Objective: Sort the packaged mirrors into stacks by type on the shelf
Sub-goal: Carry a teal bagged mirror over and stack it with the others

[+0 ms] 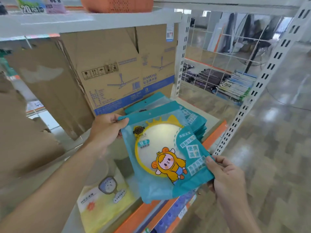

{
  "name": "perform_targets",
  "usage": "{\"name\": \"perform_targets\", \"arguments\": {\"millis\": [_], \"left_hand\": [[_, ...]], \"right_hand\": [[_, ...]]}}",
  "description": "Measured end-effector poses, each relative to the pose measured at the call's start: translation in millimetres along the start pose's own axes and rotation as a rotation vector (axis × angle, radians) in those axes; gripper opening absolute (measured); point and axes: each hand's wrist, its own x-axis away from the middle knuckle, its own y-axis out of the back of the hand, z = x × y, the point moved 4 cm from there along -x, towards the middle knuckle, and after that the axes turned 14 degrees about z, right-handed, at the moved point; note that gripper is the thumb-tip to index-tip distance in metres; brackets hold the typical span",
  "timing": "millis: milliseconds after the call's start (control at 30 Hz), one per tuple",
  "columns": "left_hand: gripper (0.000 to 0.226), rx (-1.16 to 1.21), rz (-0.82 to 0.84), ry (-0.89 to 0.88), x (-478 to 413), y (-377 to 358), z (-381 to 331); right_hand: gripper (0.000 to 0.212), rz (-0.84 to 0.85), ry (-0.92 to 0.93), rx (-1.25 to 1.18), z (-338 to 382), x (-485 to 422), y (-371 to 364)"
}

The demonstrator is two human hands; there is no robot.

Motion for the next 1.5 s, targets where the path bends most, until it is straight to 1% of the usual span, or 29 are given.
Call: {"name": "perform_targets", "arguments": {"millis": [200,533,600,767,867,967,1133,1200,1300,1333,1400,1500], "left_hand": [[0.020,0.008,-0.082,0.059,-25,1,-6],[0.016,0.061,-0.230,0.128,-53,-12,-20],[0.016,0.041,-0.256,0.147,-58,-14,-20],[0.018,-0.077,-0.323,0.205,-66,-15,-16],[0.020,-0.162,-0.349,0.228,-66,-14,-10],[0.021,-0.198,-0.368,0.252,-63,-17,-5],[0.025,-0.136,-0.404,0.268,-65,-20,-1],[0.021,-0.074,-0.409,0.269,-68,-22,-1],[0.006,0.007,-0.412,0.284,-73,-25,1],[0.005,0.031,-0.421,0.289,-73,-25,2],[0.010,0.080,-0.437,0.295,-74,-26,5],[0.008,0.140,-0.468,0.286,-73,-28,6]], "right_hand": [[0.010,0.101,0.006,-0.080,25,-48,0],[0.009,0.235,0.063,0.065,48,-134,9],[0.008,0.223,0.107,0.178,53,-145,10],[0.011,0.226,0.246,0.566,65,-165,7],[0.016,0.247,0.287,0.674,65,-175,6],[0.020,0.259,0.286,0.770,62,-183,6],[0.020,0.275,0.265,0.795,57,-191,8],[0.019,0.286,0.250,0.796,54,-193,10],[0.019,0.311,0.232,0.788,50,-193,12],[0.019,0.319,0.233,0.780,49,-193,13],[0.018,0.331,0.242,0.767,47,-193,14],[0.017,0.320,0.294,0.799,45,-193,16]]}}
